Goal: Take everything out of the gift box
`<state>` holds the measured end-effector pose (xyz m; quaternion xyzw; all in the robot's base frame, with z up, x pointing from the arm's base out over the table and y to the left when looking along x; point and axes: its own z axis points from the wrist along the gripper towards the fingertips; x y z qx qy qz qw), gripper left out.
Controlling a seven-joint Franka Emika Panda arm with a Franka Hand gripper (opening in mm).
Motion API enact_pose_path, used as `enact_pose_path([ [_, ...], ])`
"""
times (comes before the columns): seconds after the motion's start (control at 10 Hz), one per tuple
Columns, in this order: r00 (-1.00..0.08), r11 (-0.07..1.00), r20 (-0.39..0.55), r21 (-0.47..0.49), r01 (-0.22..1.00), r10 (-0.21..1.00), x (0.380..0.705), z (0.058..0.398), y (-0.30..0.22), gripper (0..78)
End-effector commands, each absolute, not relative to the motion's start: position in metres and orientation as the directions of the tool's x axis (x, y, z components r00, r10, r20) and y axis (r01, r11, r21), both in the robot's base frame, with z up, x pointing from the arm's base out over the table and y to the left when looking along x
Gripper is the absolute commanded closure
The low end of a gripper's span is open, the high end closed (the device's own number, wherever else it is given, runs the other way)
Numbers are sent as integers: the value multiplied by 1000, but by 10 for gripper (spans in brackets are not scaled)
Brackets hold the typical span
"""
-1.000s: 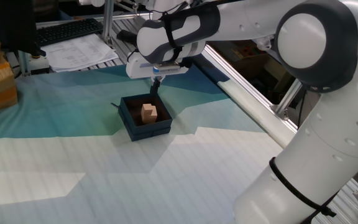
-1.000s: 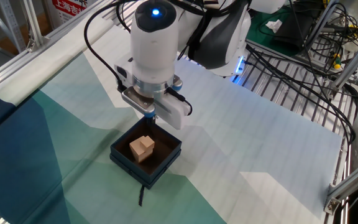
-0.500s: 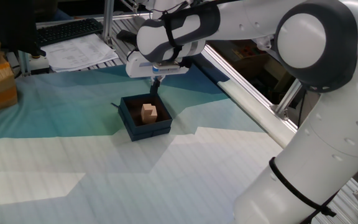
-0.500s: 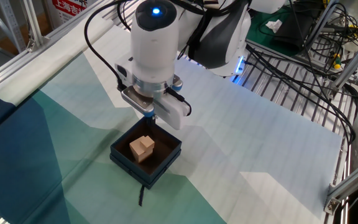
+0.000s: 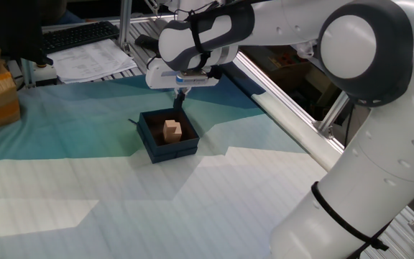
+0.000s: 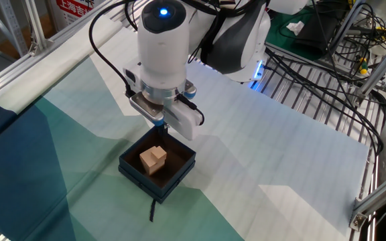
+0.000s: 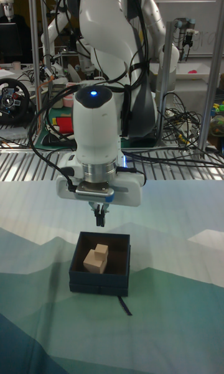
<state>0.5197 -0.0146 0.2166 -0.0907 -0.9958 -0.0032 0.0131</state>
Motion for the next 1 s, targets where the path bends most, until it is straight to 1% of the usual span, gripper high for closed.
enact_pose_path([
  [0.1,-986,986,24,2,167,167,521,217,-15,776],
  [0.4,-987,987,25,2,160,160,521,216,-14,776],
  [0.7,-986,986,2,4,165,165,525,200,-8,776],
  [1.0,-986,986,2,4,168,168,526,197,-7,776],
])
